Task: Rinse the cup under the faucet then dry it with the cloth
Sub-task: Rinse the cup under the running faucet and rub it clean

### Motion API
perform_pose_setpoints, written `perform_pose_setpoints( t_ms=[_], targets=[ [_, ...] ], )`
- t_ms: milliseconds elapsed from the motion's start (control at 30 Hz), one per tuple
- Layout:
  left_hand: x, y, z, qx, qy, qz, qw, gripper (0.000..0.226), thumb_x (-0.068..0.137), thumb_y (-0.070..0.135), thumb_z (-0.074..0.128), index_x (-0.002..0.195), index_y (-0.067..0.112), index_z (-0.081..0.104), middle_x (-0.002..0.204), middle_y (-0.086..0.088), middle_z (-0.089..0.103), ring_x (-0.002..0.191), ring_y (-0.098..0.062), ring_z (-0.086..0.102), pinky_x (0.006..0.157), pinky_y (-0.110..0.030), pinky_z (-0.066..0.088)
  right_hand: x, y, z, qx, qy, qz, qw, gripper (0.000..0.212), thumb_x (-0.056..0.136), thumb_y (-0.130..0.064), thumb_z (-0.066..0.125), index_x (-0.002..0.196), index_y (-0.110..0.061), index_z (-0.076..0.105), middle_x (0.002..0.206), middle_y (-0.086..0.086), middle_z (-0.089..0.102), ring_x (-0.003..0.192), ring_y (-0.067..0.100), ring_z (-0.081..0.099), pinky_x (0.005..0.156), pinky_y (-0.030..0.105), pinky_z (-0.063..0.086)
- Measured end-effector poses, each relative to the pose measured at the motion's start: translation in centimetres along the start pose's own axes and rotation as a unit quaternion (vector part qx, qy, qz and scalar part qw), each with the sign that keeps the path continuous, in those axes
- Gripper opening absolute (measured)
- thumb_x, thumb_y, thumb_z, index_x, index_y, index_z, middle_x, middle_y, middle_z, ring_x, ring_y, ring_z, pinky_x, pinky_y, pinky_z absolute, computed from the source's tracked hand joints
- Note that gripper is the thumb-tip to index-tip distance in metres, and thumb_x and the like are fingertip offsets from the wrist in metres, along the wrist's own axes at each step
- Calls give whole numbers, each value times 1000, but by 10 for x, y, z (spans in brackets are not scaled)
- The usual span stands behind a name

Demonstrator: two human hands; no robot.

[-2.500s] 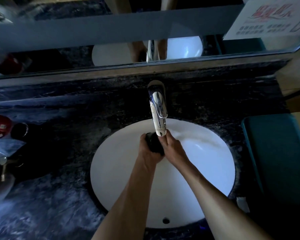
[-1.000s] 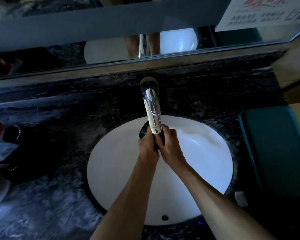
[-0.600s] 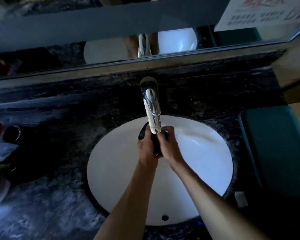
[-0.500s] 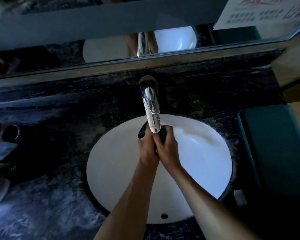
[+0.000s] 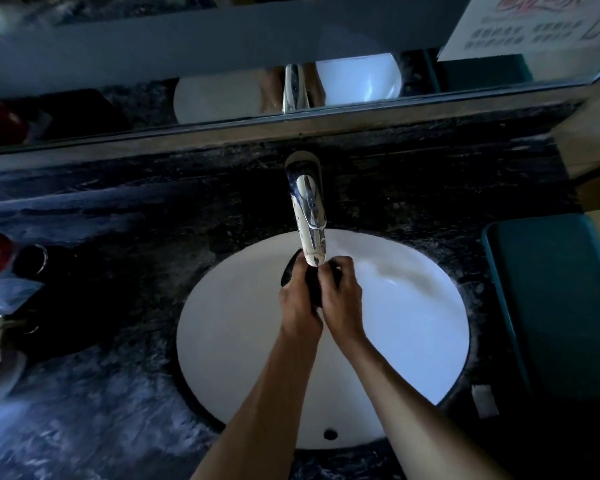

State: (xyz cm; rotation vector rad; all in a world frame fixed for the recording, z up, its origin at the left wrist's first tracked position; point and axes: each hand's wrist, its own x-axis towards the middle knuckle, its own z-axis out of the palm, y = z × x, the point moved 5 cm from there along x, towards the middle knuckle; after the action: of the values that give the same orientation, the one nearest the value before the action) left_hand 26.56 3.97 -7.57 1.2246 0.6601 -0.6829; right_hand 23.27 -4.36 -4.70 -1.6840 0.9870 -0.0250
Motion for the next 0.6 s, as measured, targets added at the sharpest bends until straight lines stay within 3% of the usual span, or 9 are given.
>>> perform_pose_setpoints(
  t_ms=[100,200,267,367,433,500,567,600],
  targets=[
    [-1,-5,-8,8,6,-6,1000,28,95,36,69,97,10,79,89,-12,76,80,-24,71,62,-30,55,9,9,0,33,-25,115,993,31,88,-44,41,91,-19,58,88,8,69,85,28,67,72,49,60],
    [-3,-5,-12,-10,6,-8,1000,26,97,33,67,99,11,79,95,-12,78,91,-27,74,79,-41,56,11,10,7,132,-104,252,953,32,94,-30,38,94,-11,63,90,15,69,78,31,66,56,37,57],
    [-4,-5,-13,-45,29,-8,999,31,94,38,68,103,9,77,100,-15,76,98,-31,72,84,-44,54,12,0,7,58,-120,210,969,31,97,-34,40,99,-12,62,97,14,69,87,32,67,62,38,57],
    [-4,3,-5,-30,27,13,999,37,92,45,66,91,8,66,90,-20,60,86,-31,62,78,-46,51,3,-11,7,-43,-47,18,998,22,97,-43,50,99,-21,49,88,-4,63,82,20,61,67,32,46],
    [-3,4,-3,14,27,30,999,34,95,39,65,84,7,66,82,-19,60,79,-29,61,73,-44,51,1,-5,7,-22,-13,13,1000,23,96,-44,51,98,-21,50,86,-5,63,80,18,61,64,32,46],
    [-6,2,0,15,13,4,1000,27,96,33,68,86,9,74,84,-15,70,77,-27,67,67,-37,52,11,10,2,77,-15,143,987,31,94,-45,44,95,-17,57,79,1,67,73,23,65,56,29,48],
    [-9,-2,-2,19,-3,8,1000,24,97,30,67,86,9,73,79,-13,67,70,-25,63,58,-30,46,9,23,2,166,-91,278,942,41,97,-46,36,92,-14,61,61,3,64,53,22,60,47,26,44],
    [-10,-3,-3,17,-11,21,1000,22,97,28,67,85,10,73,76,-10,67,68,-24,62,58,-29,46,6,25,1,179,-132,306,926,46,100,-48,32,94,-14,63,60,3,65,51,21,60,46,26,45]
  ],
)
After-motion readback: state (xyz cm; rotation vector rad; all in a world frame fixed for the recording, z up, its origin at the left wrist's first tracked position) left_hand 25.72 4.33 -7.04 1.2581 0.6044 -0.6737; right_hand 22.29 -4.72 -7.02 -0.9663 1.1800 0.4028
